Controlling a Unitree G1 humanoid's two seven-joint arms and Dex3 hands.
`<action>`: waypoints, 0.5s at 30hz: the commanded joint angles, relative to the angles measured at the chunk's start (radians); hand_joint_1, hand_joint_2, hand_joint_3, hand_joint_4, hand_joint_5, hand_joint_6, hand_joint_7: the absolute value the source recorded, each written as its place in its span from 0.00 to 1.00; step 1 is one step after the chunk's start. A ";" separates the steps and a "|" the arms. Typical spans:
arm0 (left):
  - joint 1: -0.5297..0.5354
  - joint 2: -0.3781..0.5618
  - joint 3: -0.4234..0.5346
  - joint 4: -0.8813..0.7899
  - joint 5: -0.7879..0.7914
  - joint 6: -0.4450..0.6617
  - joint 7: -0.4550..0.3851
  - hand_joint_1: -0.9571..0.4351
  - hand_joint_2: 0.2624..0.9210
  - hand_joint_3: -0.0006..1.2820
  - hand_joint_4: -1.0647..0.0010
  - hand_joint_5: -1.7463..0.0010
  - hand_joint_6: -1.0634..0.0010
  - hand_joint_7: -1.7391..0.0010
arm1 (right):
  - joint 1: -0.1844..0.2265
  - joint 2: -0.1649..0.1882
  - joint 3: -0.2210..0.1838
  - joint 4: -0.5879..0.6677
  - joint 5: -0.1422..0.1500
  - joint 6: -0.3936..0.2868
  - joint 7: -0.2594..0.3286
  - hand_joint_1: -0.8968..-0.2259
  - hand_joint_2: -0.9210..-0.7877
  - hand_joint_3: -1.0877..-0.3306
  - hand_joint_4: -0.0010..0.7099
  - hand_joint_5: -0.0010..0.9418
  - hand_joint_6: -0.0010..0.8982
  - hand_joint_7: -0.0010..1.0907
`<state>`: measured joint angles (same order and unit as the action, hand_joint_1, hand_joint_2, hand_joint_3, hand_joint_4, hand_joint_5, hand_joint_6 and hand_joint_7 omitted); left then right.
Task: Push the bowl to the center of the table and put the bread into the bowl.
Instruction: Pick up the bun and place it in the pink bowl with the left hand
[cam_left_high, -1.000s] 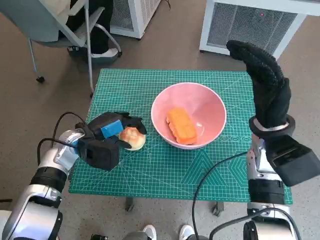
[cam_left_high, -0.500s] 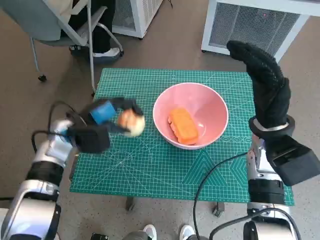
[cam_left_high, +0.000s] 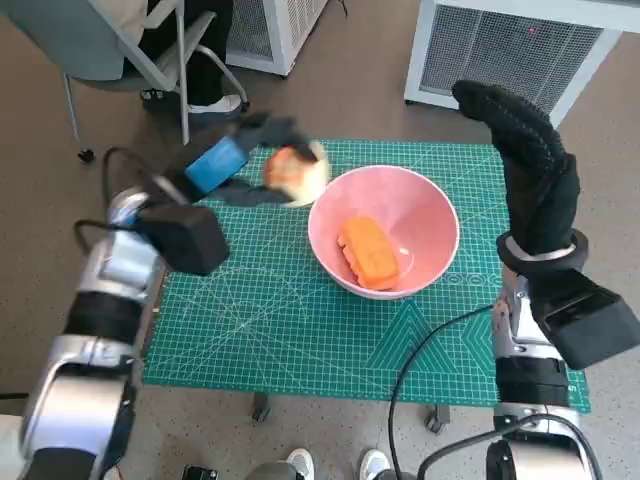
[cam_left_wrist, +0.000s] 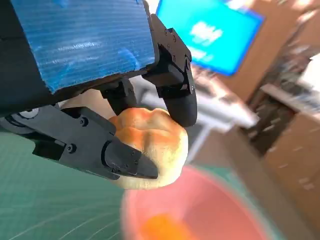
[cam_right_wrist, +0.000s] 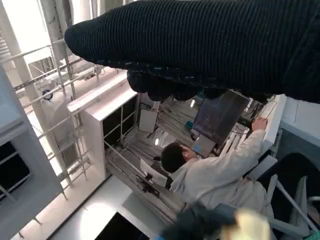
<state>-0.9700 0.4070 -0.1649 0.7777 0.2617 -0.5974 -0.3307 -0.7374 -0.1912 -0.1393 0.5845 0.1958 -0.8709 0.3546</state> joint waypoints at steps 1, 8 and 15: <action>-0.068 -0.056 -0.032 0.026 0.023 -0.007 0.010 0.69 1.00 0.06 0.41 0.30 0.37 0.34 | 0.000 0.006 0.003 0.006 0.008 0.008 0.006 0.44 0.00 0.46 0.49 0.00 0.06 0.58; -0.162 -0.122 -0.087 0.149 0.076 -0.021 0.021 0.69 1.00 0.07 0.42 0.31 0.38 0.32 | 0.005 0.006 0.005 -0.005 0.004 0.009 0.001 0.44 0.00 0.46 0.49 0.00 0.07 0.57; -0.225 -0.177 -0.119 0.266 0.093 0.005 -0.009 0.69 1.00 0.16 0.54 0.25 0.51 0.24 | 0.014 0.001 0.002 -0.022 0.002 0.011 -0.002 0.43 0.00 0.46 0.49 0.00 0.07 0.57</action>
<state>-1.1656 0.2454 -0.2725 1.0004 0.3465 -0.6085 -0.3200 -0.7398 -0.1890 -0.1372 0.5656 0.1950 -0.8701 0.3543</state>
